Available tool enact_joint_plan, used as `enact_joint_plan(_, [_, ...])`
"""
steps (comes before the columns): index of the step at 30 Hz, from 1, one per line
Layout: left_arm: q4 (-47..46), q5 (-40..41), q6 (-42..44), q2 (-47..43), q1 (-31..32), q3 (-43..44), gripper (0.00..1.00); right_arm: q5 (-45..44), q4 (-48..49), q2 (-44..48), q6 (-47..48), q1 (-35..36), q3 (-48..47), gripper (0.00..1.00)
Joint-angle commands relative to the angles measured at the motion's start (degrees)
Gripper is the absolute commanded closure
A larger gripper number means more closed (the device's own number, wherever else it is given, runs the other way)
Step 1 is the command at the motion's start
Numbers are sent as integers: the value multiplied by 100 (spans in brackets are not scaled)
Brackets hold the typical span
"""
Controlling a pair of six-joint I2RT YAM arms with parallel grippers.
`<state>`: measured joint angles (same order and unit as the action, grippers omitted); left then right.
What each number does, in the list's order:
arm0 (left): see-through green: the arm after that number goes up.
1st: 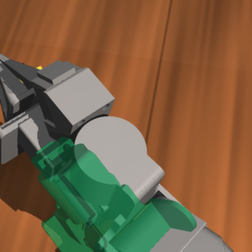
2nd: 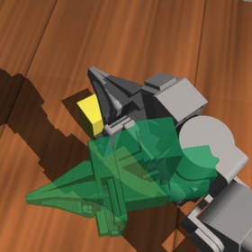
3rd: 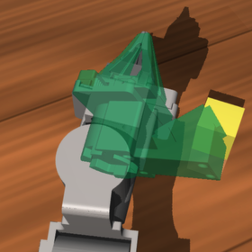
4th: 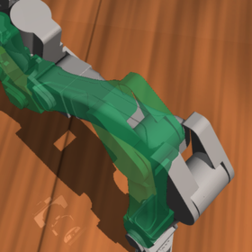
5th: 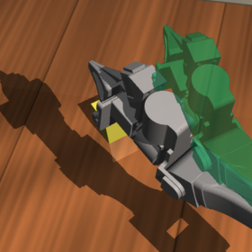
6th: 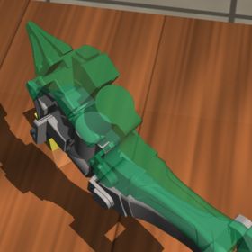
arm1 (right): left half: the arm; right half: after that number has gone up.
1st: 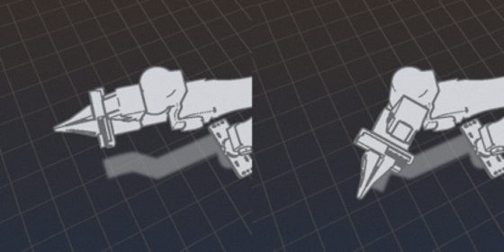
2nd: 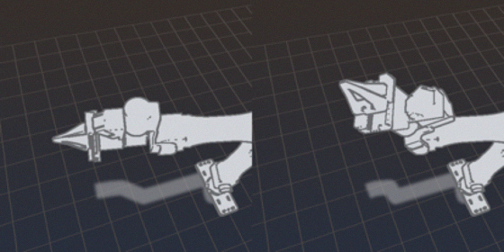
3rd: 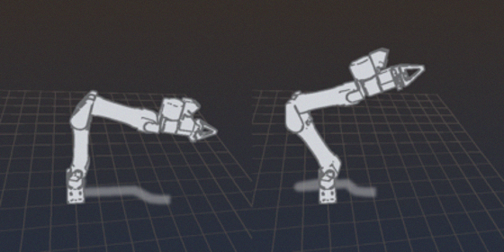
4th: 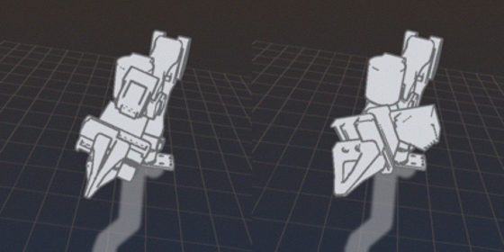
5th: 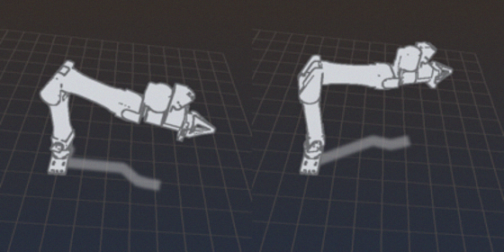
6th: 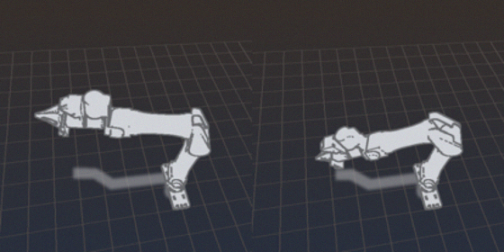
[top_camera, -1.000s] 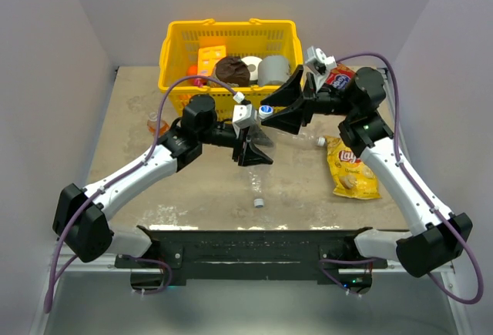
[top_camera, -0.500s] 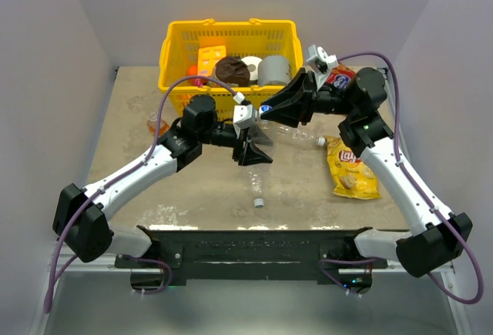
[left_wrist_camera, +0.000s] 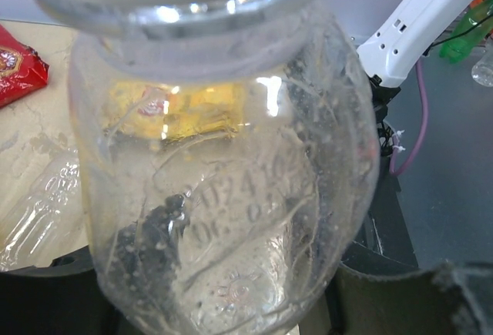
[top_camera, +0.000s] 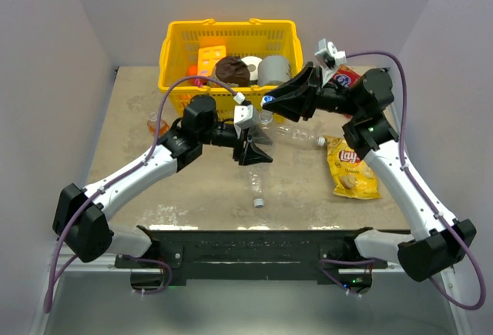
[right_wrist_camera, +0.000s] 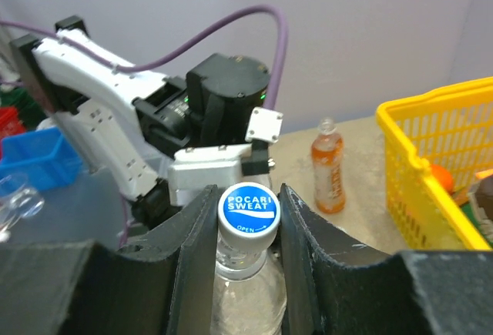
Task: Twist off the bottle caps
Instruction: Unscrew the bottle cap from the plastic bottle, then place the bottle cap at the center of the board.
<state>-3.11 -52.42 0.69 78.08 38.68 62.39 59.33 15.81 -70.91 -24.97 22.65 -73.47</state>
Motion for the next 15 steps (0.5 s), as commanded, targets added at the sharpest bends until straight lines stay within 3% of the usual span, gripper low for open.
enact_joint_plan(1, [-66,48,168,-127,17,133,82,-852,80,350,36,-68,-396,84])
enact_joint_plan(5, [-6,494,212,-206,17,124,85,-1536,-42,586,141,-86,-273,84])
enact_joint_plan(9, [303,2391,336,-451,-175,177,85,-2276,-386,973,537,-77,34,82])
enact_joint_plan(13, [40,3333,-418,-829,-1385,54,84,-2952,-535,1273,747,176,814,82])
enact_joint_plan(15, [-110,3693,-438,-996,-1599,-95,84,-3628,-763,1317,923,475,1027,82])
